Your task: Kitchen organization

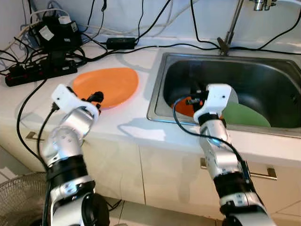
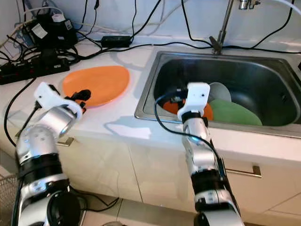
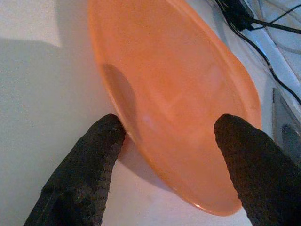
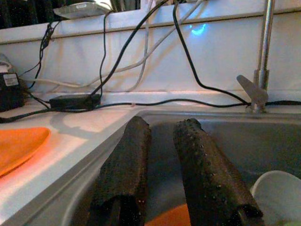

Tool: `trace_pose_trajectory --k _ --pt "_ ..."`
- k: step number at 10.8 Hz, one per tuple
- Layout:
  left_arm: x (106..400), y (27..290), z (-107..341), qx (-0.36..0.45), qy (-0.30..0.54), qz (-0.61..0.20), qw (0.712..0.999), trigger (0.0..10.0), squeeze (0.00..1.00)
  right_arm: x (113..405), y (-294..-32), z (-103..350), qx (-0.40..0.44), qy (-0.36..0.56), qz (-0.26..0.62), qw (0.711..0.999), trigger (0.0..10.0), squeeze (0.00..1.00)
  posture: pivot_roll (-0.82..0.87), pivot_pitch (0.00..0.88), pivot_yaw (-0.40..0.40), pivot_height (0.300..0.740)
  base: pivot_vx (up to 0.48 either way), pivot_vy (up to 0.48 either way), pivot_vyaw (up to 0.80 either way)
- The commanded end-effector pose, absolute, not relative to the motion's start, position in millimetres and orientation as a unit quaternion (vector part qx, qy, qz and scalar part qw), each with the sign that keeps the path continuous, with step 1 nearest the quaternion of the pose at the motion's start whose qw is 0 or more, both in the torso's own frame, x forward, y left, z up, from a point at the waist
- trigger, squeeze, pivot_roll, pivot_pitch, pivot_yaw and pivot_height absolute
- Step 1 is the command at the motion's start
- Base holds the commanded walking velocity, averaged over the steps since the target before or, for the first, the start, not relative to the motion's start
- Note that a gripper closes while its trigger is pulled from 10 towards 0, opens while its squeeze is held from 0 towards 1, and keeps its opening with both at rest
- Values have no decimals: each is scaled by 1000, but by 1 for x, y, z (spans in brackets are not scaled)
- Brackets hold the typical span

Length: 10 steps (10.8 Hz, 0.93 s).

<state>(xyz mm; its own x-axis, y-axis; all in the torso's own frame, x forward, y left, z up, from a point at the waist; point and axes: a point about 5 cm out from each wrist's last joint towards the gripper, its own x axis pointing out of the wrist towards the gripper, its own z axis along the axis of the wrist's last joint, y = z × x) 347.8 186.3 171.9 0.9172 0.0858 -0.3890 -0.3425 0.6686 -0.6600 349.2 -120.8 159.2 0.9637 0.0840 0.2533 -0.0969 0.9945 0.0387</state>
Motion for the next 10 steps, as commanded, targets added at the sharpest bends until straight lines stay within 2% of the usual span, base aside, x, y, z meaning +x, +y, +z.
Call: trace_pose_trajectory --k 1,7,8,10 --pt "349 178 158 -382 198 118 895 10000 0 352 -119 165 24 -135 48 989 10000 0 84 0 70 740 0 0 0" --pt "374 161 150 -424 199 115 876 10000 0 353 -120 168 24 -138 48 989 10000 0 63 0 68 740 0 0 0" --pt "377 158 148 -435 197 114 871 0 0 353 -120 168 24 -139 47 989 10000 0 56 0 70 740 0 0 0" --pt "380 153 146 -443 197 113 868 0 0 352 -121 168 23 -140 45 989 10000 0 50 0 74 740 0 0 0"
